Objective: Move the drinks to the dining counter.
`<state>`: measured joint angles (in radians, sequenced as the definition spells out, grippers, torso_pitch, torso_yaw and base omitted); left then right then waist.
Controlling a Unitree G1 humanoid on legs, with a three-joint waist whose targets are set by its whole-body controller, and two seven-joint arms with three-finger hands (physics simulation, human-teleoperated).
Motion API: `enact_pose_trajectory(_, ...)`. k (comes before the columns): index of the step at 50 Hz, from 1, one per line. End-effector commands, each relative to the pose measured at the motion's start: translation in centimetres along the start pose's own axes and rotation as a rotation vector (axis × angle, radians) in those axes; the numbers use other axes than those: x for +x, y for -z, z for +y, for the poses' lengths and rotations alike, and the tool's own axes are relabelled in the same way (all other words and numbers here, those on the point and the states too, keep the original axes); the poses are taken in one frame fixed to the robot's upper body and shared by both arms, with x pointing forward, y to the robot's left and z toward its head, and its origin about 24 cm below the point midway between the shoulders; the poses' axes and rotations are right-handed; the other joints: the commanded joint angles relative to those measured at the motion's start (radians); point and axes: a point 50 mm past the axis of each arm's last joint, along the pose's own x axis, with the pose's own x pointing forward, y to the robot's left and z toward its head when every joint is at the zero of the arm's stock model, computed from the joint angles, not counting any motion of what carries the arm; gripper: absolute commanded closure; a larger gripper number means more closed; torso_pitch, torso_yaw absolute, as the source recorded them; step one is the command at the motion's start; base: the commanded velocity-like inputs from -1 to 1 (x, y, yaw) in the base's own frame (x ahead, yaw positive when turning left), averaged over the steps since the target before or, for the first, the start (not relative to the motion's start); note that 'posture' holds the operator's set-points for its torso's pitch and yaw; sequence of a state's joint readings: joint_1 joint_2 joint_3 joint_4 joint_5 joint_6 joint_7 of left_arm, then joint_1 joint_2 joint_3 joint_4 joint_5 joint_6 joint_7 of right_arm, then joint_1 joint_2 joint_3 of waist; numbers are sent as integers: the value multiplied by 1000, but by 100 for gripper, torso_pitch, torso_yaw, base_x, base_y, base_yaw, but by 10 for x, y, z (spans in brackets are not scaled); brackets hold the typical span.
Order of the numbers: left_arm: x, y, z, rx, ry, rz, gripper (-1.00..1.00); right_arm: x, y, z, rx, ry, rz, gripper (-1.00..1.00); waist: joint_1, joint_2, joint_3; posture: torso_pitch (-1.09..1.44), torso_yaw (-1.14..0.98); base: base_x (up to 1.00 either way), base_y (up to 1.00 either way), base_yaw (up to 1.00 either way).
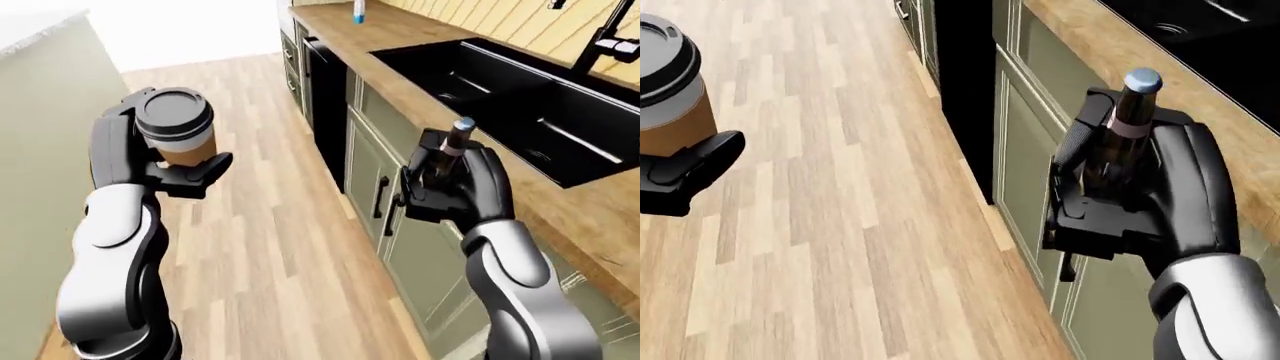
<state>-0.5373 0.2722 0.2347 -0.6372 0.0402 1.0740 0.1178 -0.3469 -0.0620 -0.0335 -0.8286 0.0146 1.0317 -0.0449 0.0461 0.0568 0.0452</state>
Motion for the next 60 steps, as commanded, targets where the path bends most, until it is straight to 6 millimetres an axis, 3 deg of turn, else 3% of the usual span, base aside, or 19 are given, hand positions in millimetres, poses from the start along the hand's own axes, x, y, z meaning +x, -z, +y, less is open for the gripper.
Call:
enact_pose_trajectory(1, -4, -20, -1, -15, 5, -114, 100, -6, -27, -5, 0, 27, -181, 100, -4, -2, -33, 0, 0, 11, 0, 100)
enact_pose_trajectory(6, -5, -20, -2, -13, 8, -115, 100, -7, -28, -5, 1, 28, -183, 100, -4, -88, -5, 0, 0, 13, 0, 100)
enact_pose_trajectory(9, -5, -19, -2, -13, 11, -114, 100, -7, -27, -5, 4, 27, -179, 100, -27, -188, -21, 0, 0, 21, 0, 100)
enact_pose_trajectory(10, -5, -19, -2, -14, 12, -114, 100, -7, -27, -5, 4, 27, -179, 100, -24, -143, 5, 0, 0, 27, 0, 100)
enact_pose_trajectory(13, -5, -19, -2, -13, 12, -116, 100, -7, -27, -5, 5, 27, -179, 100, -15, -147, -11, 0, 0, 28, 0, 100)
enact_pose_trajectory(18, -5, -18, -2, -11, 12, -116, 100, -7, -27, -5, 6, 28, -180, 100, -28, -103, -17, 0, 0, 31, 0, 100)
enact_pose_trajectory(23, -6, -18, -3, -11, 19, -118, 100, -7, -26, -5, 7, 25, -179, 100, -44, -44, -30, 0, 0, 36, 0, 98)
enact_pose_trajectory(25, -6, -19, -3, -11, 20, -121, 100, -6, -26, -6, 8, 32, -176, 100, -56, 6, -55, 0, 0, 43, 24, 0)
enact_pose_trajectory(27, -6, -19, -3, -11, 22, -124, 100, -8, -27, -6, 10, 32, -177, 100, -76, 18, -4, 0, 0, 69, 0, 0)
enact_pose_trajectory(35, -7, -19, -4, -13, 26, -126, 100, -7, -26, -6, 8, 34, -177, 100, -62, -3, -4, 0, 0, 86, 0, 0)
enact_pose_trajectory(44, -7, -19, -4, -13, 27, -125, 100, -7, -26, -7, 5, 35, -181, 100, -46, -48, -62, 0, 0, 100, 0, 0)
enact_pose_trajectory(47, -7, -20, -4, -12, 28, -127, 100, -7, -26, -6, 3, 34, -183, 100, -45, -54, 15, 0, 0, 100, 0, 0)
enact_pose_trajectory(49, -7, -19, -4, -12, 28, -127, 100, -7, -27, -6, 2, 35, -183, 100, -58, -77, -26, 0, 0, 100, 0, 0)
enact_pose_trajectory(52, -7, -20, -3, -12, 27, -129, 100, -7, -28, -6, 5, 35, -189, 100, -55, -101, 3, 0, 0, 58, 0, 0)
enact_pose_trajectory(53, -8, -21, -3, -12, 27, -130, 100, -7, -28, -6, 4, 35, -191, 100, -52, -108, -18, 0, 0, 0, 0, 0)
enact_pose_trajectory(56, -8, -21, -3, -12, 28, -131, 100, -8, -28, -6, 2, 34, -192, 100, -55, -52, -9, 0, 0, 0, 0, 0)
enact_pose_trajectory(58, -7, -20, -3, -13, 29, -128, 100, -8, -28, -5, 12, 33, -184, 100, 13, 75, -42, 0, 0, 0, 0, 61)
enact_pose_trajectory(59, -7, -19, -4, -12, 29, -127, 100, -7, -27, -6, 7, 36, -183, 100, -6, 25, -12, 0, 0, 0, 0, 100)
enact_pose_trajectory(60, -7, -19, -4, -12, 30, -127, 100, -7, -26, -6, 4, 36, -181, 100, 17, 19, -32, 0, 0, 0, 0, 100)
